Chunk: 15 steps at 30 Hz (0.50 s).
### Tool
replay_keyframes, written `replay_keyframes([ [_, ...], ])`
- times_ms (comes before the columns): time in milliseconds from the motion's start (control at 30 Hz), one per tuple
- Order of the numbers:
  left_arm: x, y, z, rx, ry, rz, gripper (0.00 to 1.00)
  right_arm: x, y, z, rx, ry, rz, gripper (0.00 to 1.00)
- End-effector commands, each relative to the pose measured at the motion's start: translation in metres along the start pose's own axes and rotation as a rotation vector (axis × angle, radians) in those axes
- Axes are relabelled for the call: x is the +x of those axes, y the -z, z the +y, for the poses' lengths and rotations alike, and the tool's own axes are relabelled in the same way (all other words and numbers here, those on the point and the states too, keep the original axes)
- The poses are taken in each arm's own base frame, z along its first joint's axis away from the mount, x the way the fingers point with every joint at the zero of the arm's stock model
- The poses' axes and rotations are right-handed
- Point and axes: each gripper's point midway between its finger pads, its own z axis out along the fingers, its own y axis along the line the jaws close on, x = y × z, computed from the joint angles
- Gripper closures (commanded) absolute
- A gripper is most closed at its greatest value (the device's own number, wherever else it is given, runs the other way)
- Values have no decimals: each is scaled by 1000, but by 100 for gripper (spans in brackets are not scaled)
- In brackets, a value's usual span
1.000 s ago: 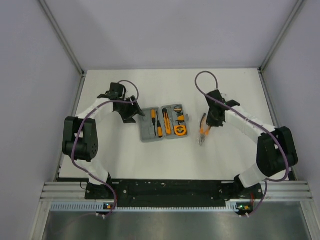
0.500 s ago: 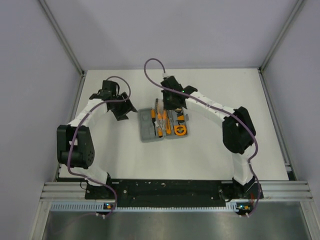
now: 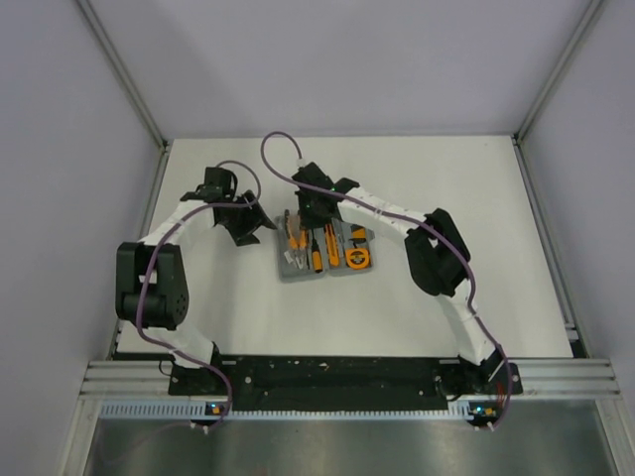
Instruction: Pack the tool kit
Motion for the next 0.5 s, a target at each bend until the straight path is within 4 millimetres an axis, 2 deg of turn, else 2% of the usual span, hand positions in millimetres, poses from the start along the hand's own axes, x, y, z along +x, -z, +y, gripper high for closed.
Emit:
replay_keyframes([
  [0,-5,-11,-14,101,-20,-7,35,-23,4,30,-55,-40,-69,100],
  [133,-8,-22,-17,154,-42,-31,34,-14,-2,36,-60,-32,-47,100],
  [267,-10,-28,-27,230,-64,-68,29,-6,-10,32,-26,-10,-27,100],
  [467,8,-51,-25,199,-43,12,27,8,-16,20,67,47,-12,100],
])
